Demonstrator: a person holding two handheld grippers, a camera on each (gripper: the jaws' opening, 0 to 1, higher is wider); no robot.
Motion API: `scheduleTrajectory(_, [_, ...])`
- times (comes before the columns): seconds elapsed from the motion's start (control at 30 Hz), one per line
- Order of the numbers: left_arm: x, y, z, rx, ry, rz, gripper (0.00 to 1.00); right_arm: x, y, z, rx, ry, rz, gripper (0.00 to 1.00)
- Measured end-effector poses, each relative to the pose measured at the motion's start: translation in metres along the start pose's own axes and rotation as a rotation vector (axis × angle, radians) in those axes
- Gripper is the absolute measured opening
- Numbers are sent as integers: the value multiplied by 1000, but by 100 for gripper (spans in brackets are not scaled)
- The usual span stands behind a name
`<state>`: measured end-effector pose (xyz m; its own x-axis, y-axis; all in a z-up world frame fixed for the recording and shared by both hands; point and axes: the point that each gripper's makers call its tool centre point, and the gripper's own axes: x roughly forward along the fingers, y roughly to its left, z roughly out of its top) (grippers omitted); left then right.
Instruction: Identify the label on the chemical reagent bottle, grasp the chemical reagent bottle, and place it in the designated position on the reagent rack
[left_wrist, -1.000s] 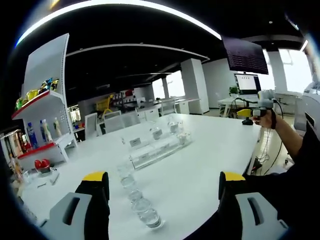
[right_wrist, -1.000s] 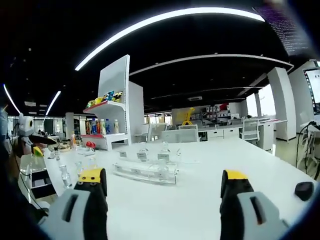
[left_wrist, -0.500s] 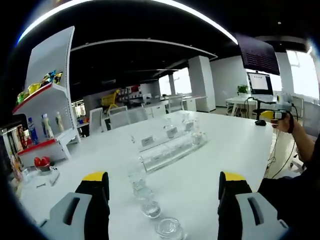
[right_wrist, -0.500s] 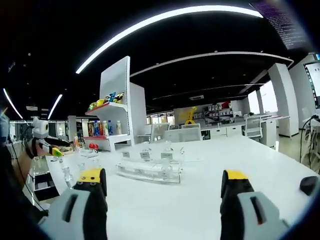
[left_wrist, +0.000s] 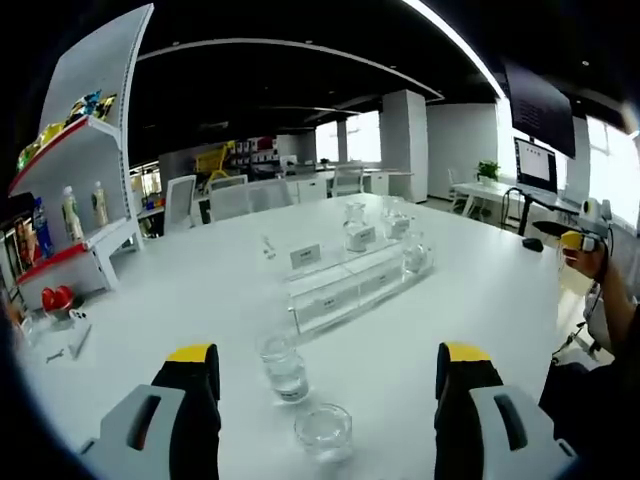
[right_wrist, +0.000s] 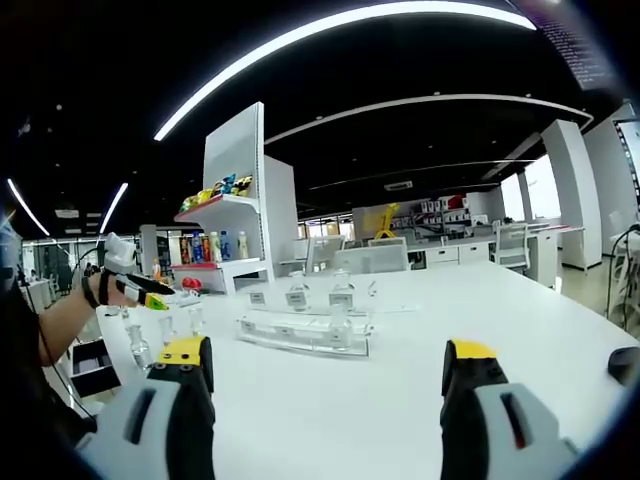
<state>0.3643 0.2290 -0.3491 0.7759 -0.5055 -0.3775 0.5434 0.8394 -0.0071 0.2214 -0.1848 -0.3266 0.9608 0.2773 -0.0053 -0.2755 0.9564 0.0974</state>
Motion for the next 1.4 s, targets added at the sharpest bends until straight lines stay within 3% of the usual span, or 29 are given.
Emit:
scheduleTrajectory(0.17, [28, 17, -10, -6, 38, -15, 86, 1, 0, -3, 8, 1, -2, 91])
scheduleTrajectory(0.3, [40, 29, -19, -25, 54, -29, 70, 3, -1, -6, 15, 5, -3, 91])
scheduleTrajectory(0.37, [45, 36, -18, -49, 34, -44, 68, 4, -1, -8, 21, 8, -1, 91])
scheduleTrajectory(0.47, [51, 37, -16, -31, 4, -81, 63, 4, 0, -9, 26, 5, 2, 91])
scheduleTrajectory(0.57, [55, 34, -20, 46, 3, -125, 60, 3, -1, -10, 25, 10, -1, 92])
scheduleTrajectory(0.9, [63, 42, -30, 48, 6, -192, 51, 0, -6, -7, 42, -4, -19, 91])
scheduleTrajectory(0.97, [63, 40, -33, 131, 12, -211, 47, 0, -5, -8, 41, -1, -22, 91])
scheduleTrajectory(1.0, [63, 38, -31, 143, -14, -231, 44, 0, -5, -8, 40, -1, -22, 91])
scheduleTrajectory(1.1, [64, 36, -35, 138, -17, -239, 41, 1, -5, -7, 38, -1, -24, 91])
scheduleTrajectory(1.23, [69, 40, -44, 210, 14, -237, 38, 2, -4, -6, 39, -3, -22, 90])
scheduleTrajectory(1.4, [73, 42, -48, 198, 8, -262, 38, 2, -3, -8, 32, 5, -21, 90])
